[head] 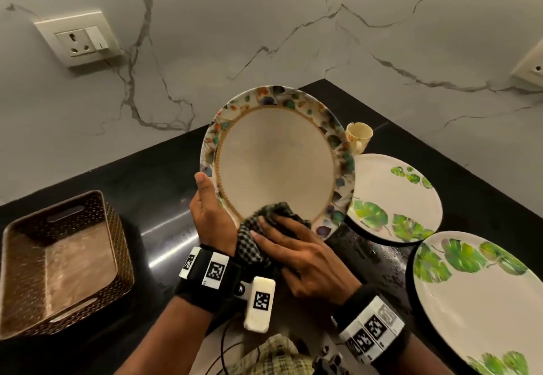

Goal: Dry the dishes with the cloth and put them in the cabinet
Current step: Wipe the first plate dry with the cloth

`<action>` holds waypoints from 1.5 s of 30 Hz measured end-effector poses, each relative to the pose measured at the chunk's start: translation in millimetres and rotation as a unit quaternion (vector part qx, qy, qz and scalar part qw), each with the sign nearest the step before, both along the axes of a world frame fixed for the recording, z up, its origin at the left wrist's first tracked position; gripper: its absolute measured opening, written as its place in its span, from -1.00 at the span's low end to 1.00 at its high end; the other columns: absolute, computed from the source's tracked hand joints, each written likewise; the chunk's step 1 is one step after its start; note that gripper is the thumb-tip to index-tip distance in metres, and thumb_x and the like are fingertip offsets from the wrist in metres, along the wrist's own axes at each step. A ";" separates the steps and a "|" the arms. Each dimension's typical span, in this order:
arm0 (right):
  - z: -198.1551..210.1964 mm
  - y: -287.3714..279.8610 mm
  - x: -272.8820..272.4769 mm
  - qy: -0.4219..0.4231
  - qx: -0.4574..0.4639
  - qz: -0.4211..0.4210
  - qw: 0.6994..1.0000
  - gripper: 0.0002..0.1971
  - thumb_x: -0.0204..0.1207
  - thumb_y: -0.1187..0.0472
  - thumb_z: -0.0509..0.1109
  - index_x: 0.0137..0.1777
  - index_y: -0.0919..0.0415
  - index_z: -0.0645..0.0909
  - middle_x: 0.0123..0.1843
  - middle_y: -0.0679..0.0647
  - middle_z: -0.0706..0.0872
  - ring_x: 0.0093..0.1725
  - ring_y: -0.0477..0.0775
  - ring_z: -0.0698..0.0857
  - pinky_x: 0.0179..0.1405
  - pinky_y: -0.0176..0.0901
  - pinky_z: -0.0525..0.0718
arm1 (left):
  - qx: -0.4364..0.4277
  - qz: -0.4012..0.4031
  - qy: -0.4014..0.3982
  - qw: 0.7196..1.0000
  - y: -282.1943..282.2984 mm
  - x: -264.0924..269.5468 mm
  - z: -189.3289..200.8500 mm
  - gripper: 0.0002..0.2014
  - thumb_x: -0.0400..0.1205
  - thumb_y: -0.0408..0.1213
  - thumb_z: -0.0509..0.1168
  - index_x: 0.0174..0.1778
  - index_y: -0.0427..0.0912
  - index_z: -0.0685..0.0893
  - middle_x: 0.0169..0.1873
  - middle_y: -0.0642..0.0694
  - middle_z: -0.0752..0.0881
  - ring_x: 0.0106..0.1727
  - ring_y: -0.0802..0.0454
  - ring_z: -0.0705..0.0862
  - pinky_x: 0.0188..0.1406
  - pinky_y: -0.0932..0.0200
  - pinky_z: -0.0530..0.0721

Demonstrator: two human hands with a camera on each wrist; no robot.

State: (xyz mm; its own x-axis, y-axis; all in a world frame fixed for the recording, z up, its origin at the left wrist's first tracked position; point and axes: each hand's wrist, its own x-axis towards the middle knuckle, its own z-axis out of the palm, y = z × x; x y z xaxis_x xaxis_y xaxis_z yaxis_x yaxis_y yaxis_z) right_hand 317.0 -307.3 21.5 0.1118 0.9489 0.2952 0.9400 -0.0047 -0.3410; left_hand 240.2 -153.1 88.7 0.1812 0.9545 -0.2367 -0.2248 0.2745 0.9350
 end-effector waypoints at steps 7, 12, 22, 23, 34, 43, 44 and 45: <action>27.8 12.0 31.0 -0.174 -0.032 -0.011 0.984 -0.39 0.73 -0.10 0.19 0.77 -0.08 0.22 0.81 -0.03 0.14 0.82 0.08 0.01 0.77 0.15 0.13 | 0.109 -0.169 -0.052 0.978 -13.1 2.7 -19.9 -0.53 0.89 -0.12 0.00 0.26 -0.38 0.73 0.05 -0.17 0.87 0.17 -0.13 0.83 0.13 0.10 0.78; 63.4 21.3 60.3 -0.137 0.015 -0.134 0.981 -0.36 0.72 0.12 0.08 0.81 0.00 0.07 0.83 0.04 0.03 0.82 0.09 -0.08 0.78 0.21 0.08 | 0.173 -0.177 -0.020 0.969 -22.5 -5.7 -31.7 -0.45 0.81 0.06 0.04 -0.07 -0.28 0.79 -0.22 -0.30 0.83 -0.16 -0.24 0.79 -0.13 -0.12 0.71; 6.5 -20.6 80.9 -0.042 0.026 -0.287 0.957 -0.29 0.54 0.20 0.14 0.75 0.17 0.26 0.72 0.15 0.38 0.77 0.20 0.20 0.68 0.27 0.31 | 0.063 0.002 -0.033 0.997 -7.4 -10.5 -10.7 -0.60 0.83 0.09 0.08 0.00 -0.10 0.69 -0.17 0.16 0.82 -0.14 0.24 0.77 -0.26 0.52 0.64; -1.3 -20.4 66.7 -0.021 0.025 -0.265 0.964 -0.29 0.51 0.18 0.14 0.73 0.18 0.31 0.70 0.15 0.42 0.75 0.20 0.24 0.67 0.27 0.33 | 0.035 0.016 -0.016 0.999 -3.9 -9.8 -9.6 -0.61 0.81 0.16 0.09 0.10 -0.07 0.65 -0.09 0.17 0.75 -0.12 0.27 0.70 -0.32 0.63 0.54; 0.4 1.2 -4.9 -0.111 0.175 -0.087 0.975 -0.48 0.62 0.31 0.49 0.58 0.12 0.56 0.61 0.05 0.56 0.59 0.12 0.54 0.47 0.12 0.58 | -0.085 -0.081 -0.054 0.992 12.3 -3.6 -14.6 -0.50 0.79 0.20 0.11 0.35 -0.12 0.67 0.16 -0.20 0.83 0.14 -0.16 0.83 0.05 -0.02 0.77; 45.8 -7.4 35.0 0.339 0.380 -0.237 0.827 -0.48 0.56 0.49 0.45 0.32 -0.14 0.69 0.29 -0.19 0.78 0.33 -0.01 0.74 0.33 0.17 0.72 | 0.086 -0.221 -0.061 0.970 22.4 -12.9 -20.4 -0.37 0.70 0.27 0.18 0.54 -0.11 0.52 0.41 -0.13 0.69 0.46 -0.09 0.65 0.42 -0.13 0.63; 49.9 -10.9 37.2 0.439 0.391 -0.247 0.770 -0.43 0.54 0.55 0.44 0.33 -0.14 0.70 0.31 -0.10 0.79 0.37 0.05 0.73 0.39 0.22 0.69 | 0.093 -0.219 -0.016 0.971 28.4 -14.5 -28.0 -0.31 0.64 0.35 0.23 0.57 -0.03 0.46 0.48 -0.07 0.61 0.51 -0.01 0.59 0.52 -0.13 0.53; 51.5 -15.4 40.5 0.529 0.402 -0.243 0.707 -0.45 0.53 0.58 0.41 0.36 -0.03 0.70 0.34 0.05 0.79 0.40 0.17 0.72 0.45 0.33 0.63 | 0.080 -0.222 0.023 0.971 34.5 -17.2 -35.0 -0.20 0.57 0.45 0.26 0.61 0.01 0.40 0.56 -0.04 0.51 0.57 0.04 0.50 0.58 -0.15 0.44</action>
State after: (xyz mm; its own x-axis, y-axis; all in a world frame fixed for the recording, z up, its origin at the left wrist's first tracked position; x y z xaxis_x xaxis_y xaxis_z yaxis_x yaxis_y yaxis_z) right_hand 357.4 -322.7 72.9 0.9284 0.2956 0.2254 0.1120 0.3559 -0.9278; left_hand 223.0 -118.7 53.7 0.5769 0.8095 -0.1091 -0.0745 0.1852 0.9799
